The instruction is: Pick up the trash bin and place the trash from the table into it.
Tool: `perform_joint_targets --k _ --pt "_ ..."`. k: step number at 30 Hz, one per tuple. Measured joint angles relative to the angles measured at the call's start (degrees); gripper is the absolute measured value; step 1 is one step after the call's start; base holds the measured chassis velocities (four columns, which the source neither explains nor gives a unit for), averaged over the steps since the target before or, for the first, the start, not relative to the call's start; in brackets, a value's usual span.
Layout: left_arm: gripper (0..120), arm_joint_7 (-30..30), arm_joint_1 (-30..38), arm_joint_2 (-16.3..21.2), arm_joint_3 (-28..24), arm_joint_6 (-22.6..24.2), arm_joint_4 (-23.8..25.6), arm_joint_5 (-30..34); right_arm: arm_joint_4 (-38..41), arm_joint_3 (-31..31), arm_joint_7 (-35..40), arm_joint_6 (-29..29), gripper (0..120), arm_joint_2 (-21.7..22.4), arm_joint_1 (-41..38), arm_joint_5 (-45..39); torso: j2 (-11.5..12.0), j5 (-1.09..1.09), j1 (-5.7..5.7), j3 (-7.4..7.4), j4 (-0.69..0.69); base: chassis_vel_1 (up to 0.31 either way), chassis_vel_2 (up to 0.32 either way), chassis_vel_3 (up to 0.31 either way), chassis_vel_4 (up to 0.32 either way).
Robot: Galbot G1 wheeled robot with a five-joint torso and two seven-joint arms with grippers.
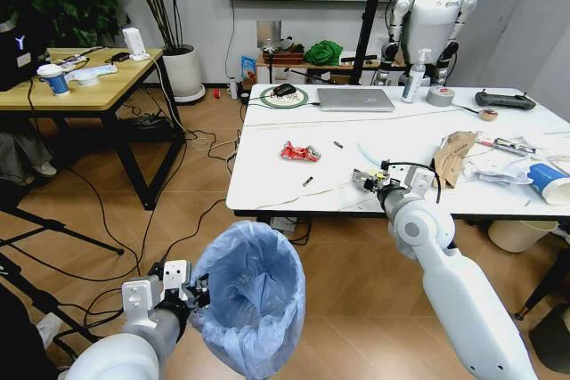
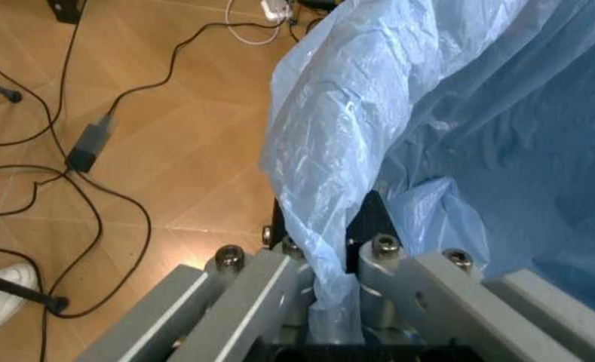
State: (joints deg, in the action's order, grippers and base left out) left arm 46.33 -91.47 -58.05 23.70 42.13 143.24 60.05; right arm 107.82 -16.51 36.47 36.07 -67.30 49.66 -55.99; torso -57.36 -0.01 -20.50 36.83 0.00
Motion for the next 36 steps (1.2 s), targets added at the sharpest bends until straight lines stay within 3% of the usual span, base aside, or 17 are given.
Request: perform_joint_targets --k 17,29,36 --pt "0 -0.2 0.0 0.4 1.0 0.0 0.0 0.1 -0.1 0.1 0.6 -0.3 2 -0.7 0.2 0.7 0.0 0.00 0.01 -0.01 0.00 0.000 0.000 0.000 0.000" --pt "0 -1.0 -0.4 0.5 2.6 0.0 0.0 0.0 0.9 0.1 -0.1 -1.1 0 -1.2 0.1 1.2 0.0 0.01 0.01 -0.01 0.00 0.000 0.000 0.000 0.000" --pt "0 -0.8 0.0 -0.2 3.2 0.0 0.0 -0.1 8.4 -0.5 -3.9 -2.9 0 2.4 2.6 2.2 0.0 0.01 0.01 -0.01 -0.01 0.000 0.000 0.000 0.000"
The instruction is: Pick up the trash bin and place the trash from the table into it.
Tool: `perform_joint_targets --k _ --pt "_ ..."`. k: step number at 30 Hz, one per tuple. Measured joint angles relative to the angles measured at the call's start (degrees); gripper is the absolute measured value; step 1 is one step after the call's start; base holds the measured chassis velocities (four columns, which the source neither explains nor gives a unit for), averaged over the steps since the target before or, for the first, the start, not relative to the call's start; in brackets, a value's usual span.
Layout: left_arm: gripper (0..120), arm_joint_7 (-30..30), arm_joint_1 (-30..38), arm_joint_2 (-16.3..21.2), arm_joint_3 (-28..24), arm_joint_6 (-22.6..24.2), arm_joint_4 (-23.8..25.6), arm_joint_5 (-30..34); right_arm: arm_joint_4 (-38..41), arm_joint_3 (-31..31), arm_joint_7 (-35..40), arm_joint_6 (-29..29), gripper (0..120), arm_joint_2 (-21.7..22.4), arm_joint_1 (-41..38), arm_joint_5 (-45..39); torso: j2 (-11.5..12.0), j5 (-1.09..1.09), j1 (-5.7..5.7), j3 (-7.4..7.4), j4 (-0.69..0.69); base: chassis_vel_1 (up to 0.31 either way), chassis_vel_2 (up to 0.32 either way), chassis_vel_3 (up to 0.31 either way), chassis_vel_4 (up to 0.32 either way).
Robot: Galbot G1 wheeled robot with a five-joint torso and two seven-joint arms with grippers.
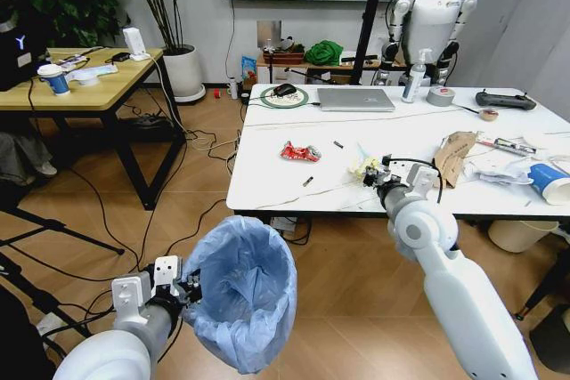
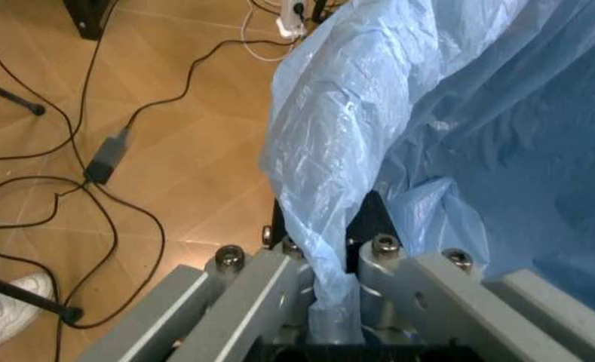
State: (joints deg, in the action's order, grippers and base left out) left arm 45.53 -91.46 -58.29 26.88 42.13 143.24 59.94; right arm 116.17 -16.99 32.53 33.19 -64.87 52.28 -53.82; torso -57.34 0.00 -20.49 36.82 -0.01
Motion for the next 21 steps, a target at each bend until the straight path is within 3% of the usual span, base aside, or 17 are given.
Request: perform_joint_targets --k 11,21 --pt "0 2.1 1.3 -0.8 -1.9 0.0 0.0 0.2 14.3 -0.1 -21.1 -6.2 0 8.2 6.4 -3.1 0.0 -0.01 0.01 -0.01 0.01 0.000 0.000 0.000 0.000" --pt "0 3.2 2.7 -1.1 -2.8 0.0 -0.2 1.5 17.3 4.4 -37.7 -10.0 0 12.4 9.3 0.6 0.0 0.00 0.01 0.00 0.01 0.000 0.000 0.000 0.000"
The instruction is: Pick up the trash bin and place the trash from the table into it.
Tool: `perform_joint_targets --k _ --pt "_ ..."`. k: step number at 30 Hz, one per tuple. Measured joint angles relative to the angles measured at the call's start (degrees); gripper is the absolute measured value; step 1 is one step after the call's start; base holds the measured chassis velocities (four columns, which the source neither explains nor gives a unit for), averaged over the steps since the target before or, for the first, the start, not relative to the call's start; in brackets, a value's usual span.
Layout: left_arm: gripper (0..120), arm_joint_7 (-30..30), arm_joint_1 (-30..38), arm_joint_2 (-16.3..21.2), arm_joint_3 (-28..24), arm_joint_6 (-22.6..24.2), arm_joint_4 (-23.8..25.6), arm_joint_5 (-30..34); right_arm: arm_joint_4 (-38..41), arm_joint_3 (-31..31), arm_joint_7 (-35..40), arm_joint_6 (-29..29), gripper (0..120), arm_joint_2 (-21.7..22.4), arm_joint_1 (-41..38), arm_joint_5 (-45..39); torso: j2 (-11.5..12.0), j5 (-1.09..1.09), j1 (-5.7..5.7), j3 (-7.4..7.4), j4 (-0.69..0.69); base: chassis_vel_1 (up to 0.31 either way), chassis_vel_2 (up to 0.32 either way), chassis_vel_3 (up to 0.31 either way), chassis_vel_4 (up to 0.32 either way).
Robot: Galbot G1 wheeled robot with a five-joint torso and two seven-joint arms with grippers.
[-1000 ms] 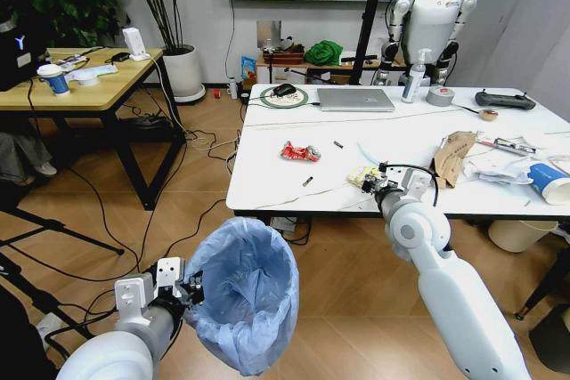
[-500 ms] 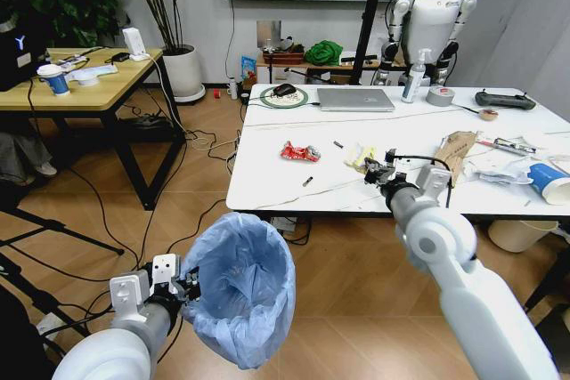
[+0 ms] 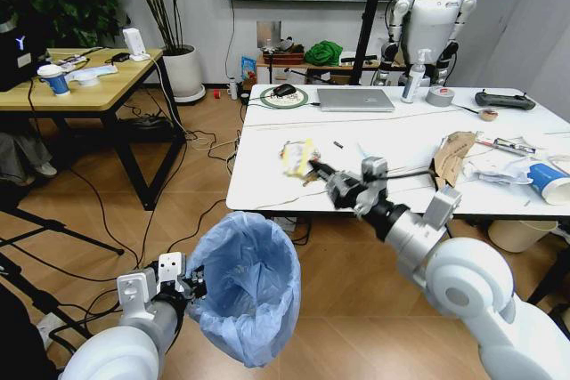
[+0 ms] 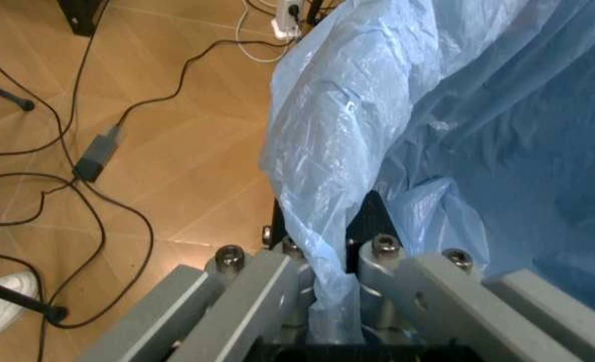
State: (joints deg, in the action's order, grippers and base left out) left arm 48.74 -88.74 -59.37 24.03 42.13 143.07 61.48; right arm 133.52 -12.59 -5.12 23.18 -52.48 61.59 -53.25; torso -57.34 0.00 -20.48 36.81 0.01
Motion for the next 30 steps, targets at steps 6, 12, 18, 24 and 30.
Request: perform_joint_targets --k 6,12,18,24,30 --pt "0 0.5 0.7 0.0 -0.2 0.0 -0.1 1.4 1.4 3.2 -5.9 0.0 0 1.6 1.3 3.5 0.0 0.00 0.00 0.00 -0.01 0.000 0.000 0.000 0.000" --pt "0 0.9 1.4 0.1 -0.9 0.0 -0.4 1.9 2.0 6.7 -7.1 0.2 0 2.4 1.6 7.7 0.0 0.00 -0.01 0.00 0.00 0.000 0.000 0.000 0.000" --pt "0 1.2 1.4 0.0 -1.1 0.0 -0.3 2.0 2.7 8.2 -6.8 1.0 2 2.8 1.9 9.0 0.0 0.00 -0.01 0.00 0.00 0.000 0.000 0.000 0.000" --pt "0 1.2 1.4 -0.2 -1.1 0.0 -0.1 2.0 2.7 8.9 -5.8 0.9 19 2.8 3.1 9.9 0.0 0.00 -0.01 0.00 0.00 0.000 0.000 0.000 0.000" --pt "0 1.2 1.3 -0.2 -1.5 0.0 0.1 1.9 2.7 7.4 -5.1 0.5 46 2.3 5.7 11.9 0.0 0.00 -0.01 0.00 -0.01 0.000 0.000 0.000 0.000"
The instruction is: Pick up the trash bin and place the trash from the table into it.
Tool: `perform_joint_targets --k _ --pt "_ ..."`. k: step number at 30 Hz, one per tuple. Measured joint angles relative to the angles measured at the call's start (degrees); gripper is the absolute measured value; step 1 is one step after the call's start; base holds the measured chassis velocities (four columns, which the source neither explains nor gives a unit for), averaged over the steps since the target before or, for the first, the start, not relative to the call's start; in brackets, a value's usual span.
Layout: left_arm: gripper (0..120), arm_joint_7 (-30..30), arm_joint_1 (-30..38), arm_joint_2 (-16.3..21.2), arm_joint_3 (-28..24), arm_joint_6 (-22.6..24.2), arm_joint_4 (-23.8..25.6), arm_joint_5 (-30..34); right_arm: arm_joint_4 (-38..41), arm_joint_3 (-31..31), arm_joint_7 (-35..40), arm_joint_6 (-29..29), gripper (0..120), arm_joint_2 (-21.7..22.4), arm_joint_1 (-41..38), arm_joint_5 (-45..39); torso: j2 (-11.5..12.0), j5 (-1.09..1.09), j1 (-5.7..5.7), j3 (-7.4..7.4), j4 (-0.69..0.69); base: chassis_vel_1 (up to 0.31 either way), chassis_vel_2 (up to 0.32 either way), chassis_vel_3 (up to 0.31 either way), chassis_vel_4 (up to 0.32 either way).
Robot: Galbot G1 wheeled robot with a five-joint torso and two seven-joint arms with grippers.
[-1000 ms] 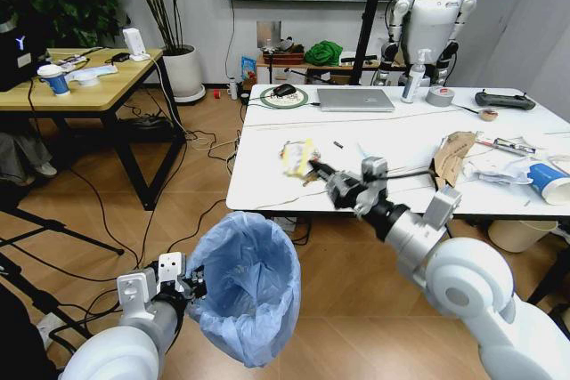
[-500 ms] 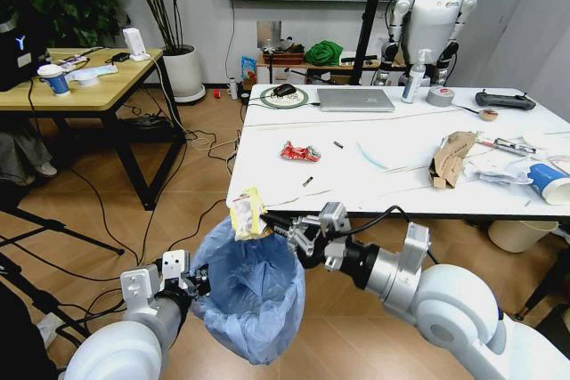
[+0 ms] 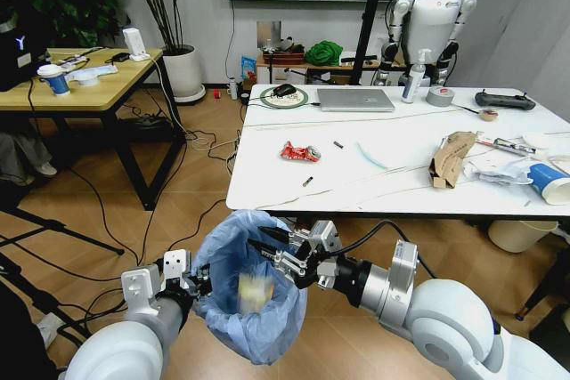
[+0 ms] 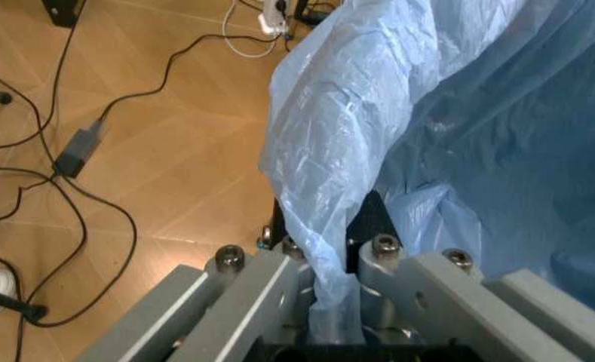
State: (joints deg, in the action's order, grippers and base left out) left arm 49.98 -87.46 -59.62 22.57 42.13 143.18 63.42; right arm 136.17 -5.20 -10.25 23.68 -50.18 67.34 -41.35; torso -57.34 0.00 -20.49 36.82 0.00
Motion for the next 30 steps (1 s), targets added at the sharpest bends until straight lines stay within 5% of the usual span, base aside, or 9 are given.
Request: perform_joint_targets --k 10,16,25,30 --pt "0 -0.1 -1.1 0.1 -0.1 0.0 0.0 -1.0 -2.4 -7.8 17.3 4.5 81 -3.0 -3.8 -3.6 0.0 0.00 0.00 0.00 0.00 0.000 0.000 0.000 0.000" --pt "0 -0.3 -1.7 0.1 -0.5 0.0 0.1 -2.0 -6.3 -6.4 30.7 9.1 99 -6.0 -11.1 -7.1 0.0 0.00 0.00 0.01 0.01 0.000 0.000 0.000 0.000" --pt "0 -0.5 -2.0 0.4 -0.3 0.0 0.1 -2.1 -15.8 3.6 50.0 13.6 100 -15.3 -22.3 -12.5 0.0 -0.01 0.00 0.01 0.00 0.000 0.000 0.000 0.000" --pt "0 -0.5 -2.0 0.5 -0.1 0.0 0.1 -1.9 -22.3 7.4 54.7 13.5 100 -21.0 -26.7 -12.5 0.0 -0.02 -0.01 0.01 0.02 0.000 0.000 0.000 0.000"
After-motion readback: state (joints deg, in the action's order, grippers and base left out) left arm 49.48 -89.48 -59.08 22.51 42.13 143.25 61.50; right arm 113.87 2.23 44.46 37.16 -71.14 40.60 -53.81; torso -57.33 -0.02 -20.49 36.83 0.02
